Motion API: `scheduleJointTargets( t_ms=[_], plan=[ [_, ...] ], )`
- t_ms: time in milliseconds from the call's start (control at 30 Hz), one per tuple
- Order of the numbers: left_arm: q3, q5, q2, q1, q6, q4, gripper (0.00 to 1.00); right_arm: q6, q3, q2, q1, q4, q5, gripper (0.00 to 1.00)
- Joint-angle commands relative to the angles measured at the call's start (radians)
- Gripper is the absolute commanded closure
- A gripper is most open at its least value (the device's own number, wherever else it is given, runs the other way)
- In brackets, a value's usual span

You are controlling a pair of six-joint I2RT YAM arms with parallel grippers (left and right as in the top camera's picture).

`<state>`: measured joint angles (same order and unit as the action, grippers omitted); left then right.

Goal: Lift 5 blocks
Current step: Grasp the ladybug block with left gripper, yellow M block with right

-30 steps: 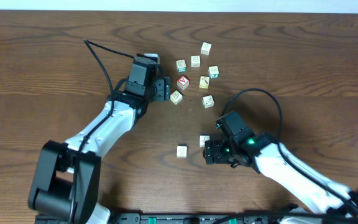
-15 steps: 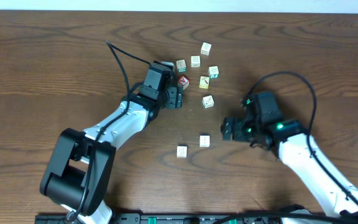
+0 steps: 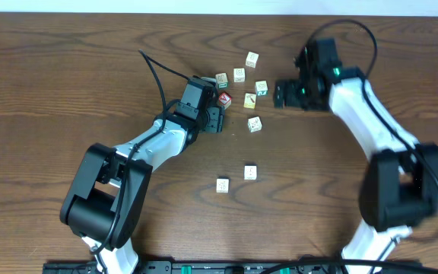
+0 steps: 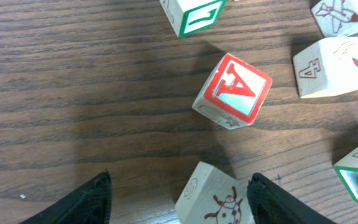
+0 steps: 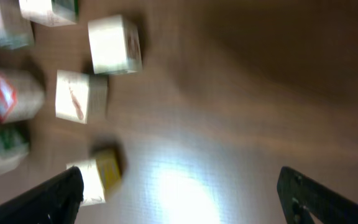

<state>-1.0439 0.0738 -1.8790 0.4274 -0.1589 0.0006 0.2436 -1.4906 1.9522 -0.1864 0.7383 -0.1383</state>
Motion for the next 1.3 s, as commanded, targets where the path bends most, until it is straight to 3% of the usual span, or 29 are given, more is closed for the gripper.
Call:
scheduleJointTargets(
  t_ms=[0,233,300,333,667,900,1000,1100,1267],
  plan=[
    [-0.027,-0.003,-0.024,0.002,0.037,-0.003,0.31,-0.025,-0.176,0.119,0.003,0.046,-0.001,0.04],
    [-0.027,0.021,-0.044,0.002,0.08,-0.016,0.3,-0.032,-0.374,0.268,0.003,0.117,-0.001,0.04],
    [-0.027,0.075,-0.045,0.004,0.118,-0.037,0.3,-0.032,-0.38,0.287,0.003,0.111,-0.002,0.04],
    [-0.027,0.079,-0.045,0.007,0.127,-0.05,0.25,-0.032,-0.38,0.292,0.003,0.108,-0.005,0.04],
    [-0.03,0.076,-0.03,0.011,0.14,-0.113,0.19,-0.027,-0.38,0.328,-0.029,0.045,-0.07,0.05],
    [-0.03,0.076,-0.019,0.011,0.14,-0.137,0.19,-0.027,-0.38,0.345,-0.063,-0.01,-0.069,0.1],
    [-0.03,0.075,-0.019,0.011,0.14,-0.141,0.28,-0.028,-0.38,0.358,-0.072,-0.014,-0.069,0.16],
    [-0.03,0.061,-0.019,0.011,0.128,-0.142,0.5,-0.028,-0.38,0.383,-0.076,-0.01,-0.069,0.19],
    [-0.03,0.046,-0.019,0.011,0.109,-0.142,0.52,-0.029,-0.379,0.409,-0.076,-0.001,-0.048,0.28]
  ],
)
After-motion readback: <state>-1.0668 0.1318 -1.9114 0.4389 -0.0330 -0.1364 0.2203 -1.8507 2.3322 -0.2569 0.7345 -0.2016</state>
